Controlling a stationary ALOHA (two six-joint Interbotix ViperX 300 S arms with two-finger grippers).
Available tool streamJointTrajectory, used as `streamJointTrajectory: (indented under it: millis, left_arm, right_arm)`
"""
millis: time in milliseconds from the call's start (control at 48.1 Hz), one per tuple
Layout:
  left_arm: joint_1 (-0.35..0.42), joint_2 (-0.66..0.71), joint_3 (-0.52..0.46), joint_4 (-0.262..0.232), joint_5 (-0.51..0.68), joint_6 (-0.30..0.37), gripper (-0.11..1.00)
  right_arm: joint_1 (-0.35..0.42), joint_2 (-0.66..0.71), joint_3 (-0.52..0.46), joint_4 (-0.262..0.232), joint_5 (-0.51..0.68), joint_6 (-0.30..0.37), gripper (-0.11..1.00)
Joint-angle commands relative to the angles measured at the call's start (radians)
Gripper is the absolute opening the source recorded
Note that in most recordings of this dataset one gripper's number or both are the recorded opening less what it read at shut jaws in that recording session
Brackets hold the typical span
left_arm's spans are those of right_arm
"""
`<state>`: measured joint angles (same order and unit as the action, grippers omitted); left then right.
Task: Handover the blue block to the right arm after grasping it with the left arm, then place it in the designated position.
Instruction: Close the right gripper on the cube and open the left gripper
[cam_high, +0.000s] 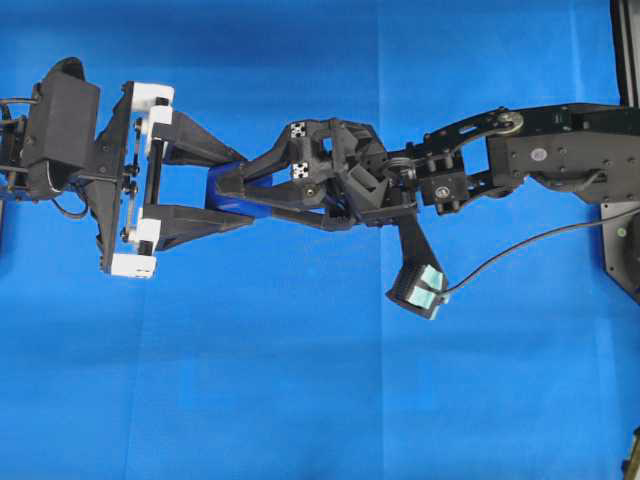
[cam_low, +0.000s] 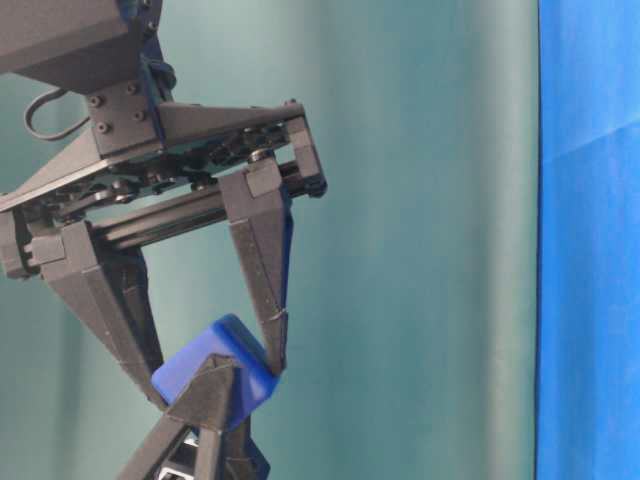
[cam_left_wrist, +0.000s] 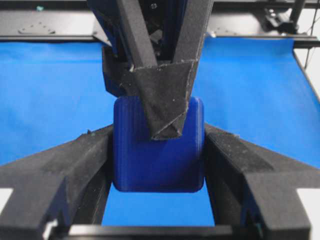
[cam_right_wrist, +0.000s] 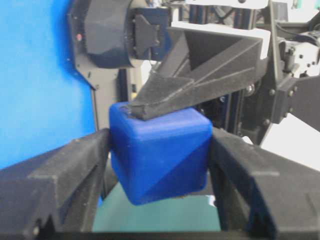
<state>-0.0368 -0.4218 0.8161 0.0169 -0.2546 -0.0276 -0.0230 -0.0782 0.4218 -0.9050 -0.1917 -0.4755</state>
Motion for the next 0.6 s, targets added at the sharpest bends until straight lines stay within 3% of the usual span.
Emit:
streamJointTrajectory:
  millis: [0,374,519,582]
  left_arm:
    - [0.000,-0.008,-0.020,0.000,-0.006,0.003,0.46]
    - [0.000,-0.005,-0.021,-0.002,-0.011,0.002,0.48]
    - [0.000,-0.005,-0.021,-0.003,-0.012,0.002,0.82]
    - [0.000,-0.006,-0.021,-0.003,-0.012,0.003,0.91]
  right_arm:
    - [0.003,-0.014,-0.028,0.005,-0.002,0.012,0.47]
    - [0.008,-0.014,-0.028,0.005,0.009,0.023,0.47]
    - [0.009,-0.014,-0.028,0.005,0.017,0.023,0.45]
    - [0.011,-0.014,-0.028,0.005,0.018,0.023,0.45]
